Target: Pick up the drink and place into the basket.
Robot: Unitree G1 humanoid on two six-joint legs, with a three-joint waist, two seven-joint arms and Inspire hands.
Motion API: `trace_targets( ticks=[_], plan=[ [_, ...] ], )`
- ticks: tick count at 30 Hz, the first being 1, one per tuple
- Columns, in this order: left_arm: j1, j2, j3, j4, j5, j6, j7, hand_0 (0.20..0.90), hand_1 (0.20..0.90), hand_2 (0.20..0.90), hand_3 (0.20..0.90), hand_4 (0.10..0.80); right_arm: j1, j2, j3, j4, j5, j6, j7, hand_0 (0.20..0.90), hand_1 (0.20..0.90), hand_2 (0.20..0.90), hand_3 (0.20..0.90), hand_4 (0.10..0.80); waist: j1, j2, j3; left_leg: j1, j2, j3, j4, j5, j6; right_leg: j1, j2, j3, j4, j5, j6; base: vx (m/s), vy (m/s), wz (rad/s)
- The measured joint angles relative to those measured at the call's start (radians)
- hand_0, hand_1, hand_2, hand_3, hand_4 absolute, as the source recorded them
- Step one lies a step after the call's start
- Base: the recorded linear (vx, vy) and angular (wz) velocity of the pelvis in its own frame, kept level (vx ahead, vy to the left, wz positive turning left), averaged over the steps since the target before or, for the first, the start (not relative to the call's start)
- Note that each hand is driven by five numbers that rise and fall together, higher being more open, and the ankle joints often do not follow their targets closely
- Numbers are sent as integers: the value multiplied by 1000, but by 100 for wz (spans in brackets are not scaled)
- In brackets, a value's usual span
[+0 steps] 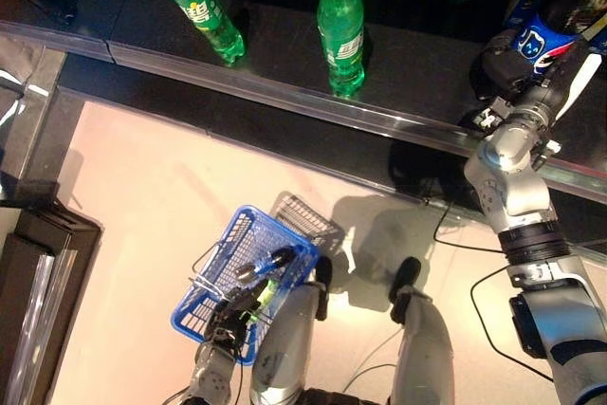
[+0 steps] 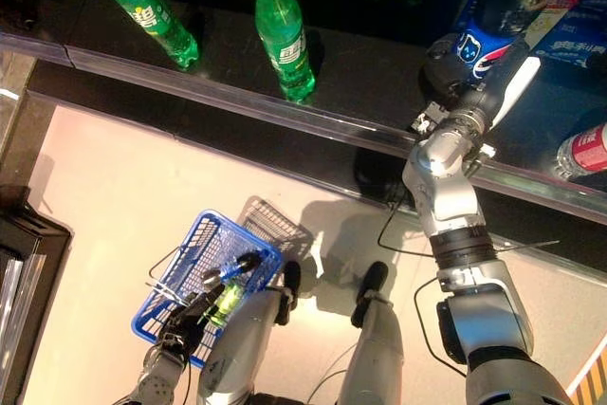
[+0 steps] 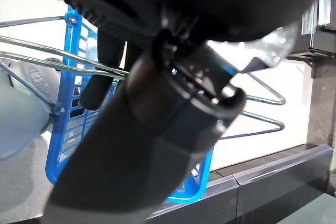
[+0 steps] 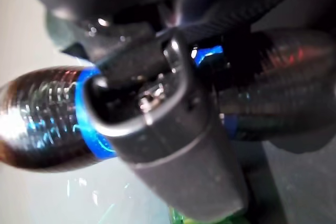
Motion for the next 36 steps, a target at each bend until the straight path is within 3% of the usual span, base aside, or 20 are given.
trace_targets(
  ticks=[6, 15, 22, 36],
  plan=[
    [0, 0, 0, 2, -1, 3, 0, 300, 300, 300, 200, 100, 13, 1, 0, 22, 11, 2, 6, 300, 300, 300, 200, 100, -1, -1, 1, 15, -5, 0, 14, -1, 1, 12, -7, 2, 21, -2, -1, 0, 0, 0],
    [23, -5, 4, 7, -3, 11, -2, 300, 300, 300, 200, 100, 158, 11, -1, -7, 20, 14, 72, 300, 300, 300, 200, 100, -14, -4, 2, 118, -10, -1, -14, -5, 7, 109, -14, 0, 16, -21, 8, 3, 7, 1],
    [84, -43, 65, 3, -25, 10, -5, 300, 300, 300, 200, 100, 372, 26, 1, -225, -62, 50, 162, 300, 300, 300, 200, 100, -54, -5, 2, 232, -10, -17, -64, 1, -5, 213, -15, -18, 11, -52, 11, 40, -4, 4],
    [213, -52, 110, -126, -28, 11, -3, 300, 300, 300, 200, 100, 500, 24, 27, -562, -78, 59, 389, 300, 300, 300, 200, 100, -52, -22, -7, 381, -1, -34, -168, 16, -27, 336, -7, -52, -10, -97, 13, 52, 14, 5]
  ],
)
